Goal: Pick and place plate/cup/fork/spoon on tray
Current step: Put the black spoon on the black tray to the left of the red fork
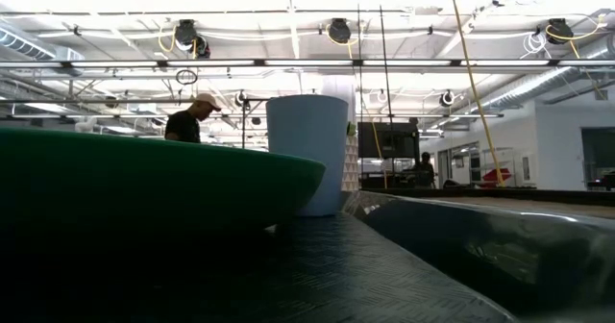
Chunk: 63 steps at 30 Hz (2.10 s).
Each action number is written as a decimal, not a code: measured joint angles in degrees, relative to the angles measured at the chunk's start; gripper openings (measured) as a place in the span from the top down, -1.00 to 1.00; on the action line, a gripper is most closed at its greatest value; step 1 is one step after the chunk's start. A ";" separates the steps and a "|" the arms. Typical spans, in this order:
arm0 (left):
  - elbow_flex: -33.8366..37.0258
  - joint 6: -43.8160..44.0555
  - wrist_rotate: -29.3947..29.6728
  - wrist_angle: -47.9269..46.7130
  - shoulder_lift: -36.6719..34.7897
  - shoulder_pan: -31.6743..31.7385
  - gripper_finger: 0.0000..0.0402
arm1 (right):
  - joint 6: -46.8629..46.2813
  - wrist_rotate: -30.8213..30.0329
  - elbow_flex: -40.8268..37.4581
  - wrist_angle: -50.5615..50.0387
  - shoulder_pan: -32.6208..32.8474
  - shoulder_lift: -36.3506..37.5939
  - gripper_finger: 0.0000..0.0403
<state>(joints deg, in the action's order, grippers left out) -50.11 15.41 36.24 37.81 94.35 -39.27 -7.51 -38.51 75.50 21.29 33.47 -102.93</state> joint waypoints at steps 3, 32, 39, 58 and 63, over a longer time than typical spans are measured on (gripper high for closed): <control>0.00 0.11 0.11 -0.05 0.02 -0.58 0.59 | 0.87 -0.26 0.00 -0.54 0.20 0.13 0.99; -0.37 -14.19 20.55 10.24 0.51 -2.79 -0.01 | -1.90 -27.49 -0.02 -15.70 3.82 2.44 1.00; -10.19 -24.81 21.53 10.00 5.64 -0.40 -0.01 | 0.71 -29.29 0.00 -17.69 3.09 2.15 1.00; -24.83 -29.70 38.66 6.53 15.21 2.79 0.21 | 8.53 -42.42 -0.52 -20.37 4.53 2.07 1.00; -24.83 -30.71 34.90 6.95 15.21 2.61 0.33 | 10.57 -39.94 -0.52 -19.86 4.46 2.12 1.00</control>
<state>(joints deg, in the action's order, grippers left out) -74.94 -15.30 71.14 44.76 109.55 -36.66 3.06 -78.45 74.98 1.42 37.93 -100.82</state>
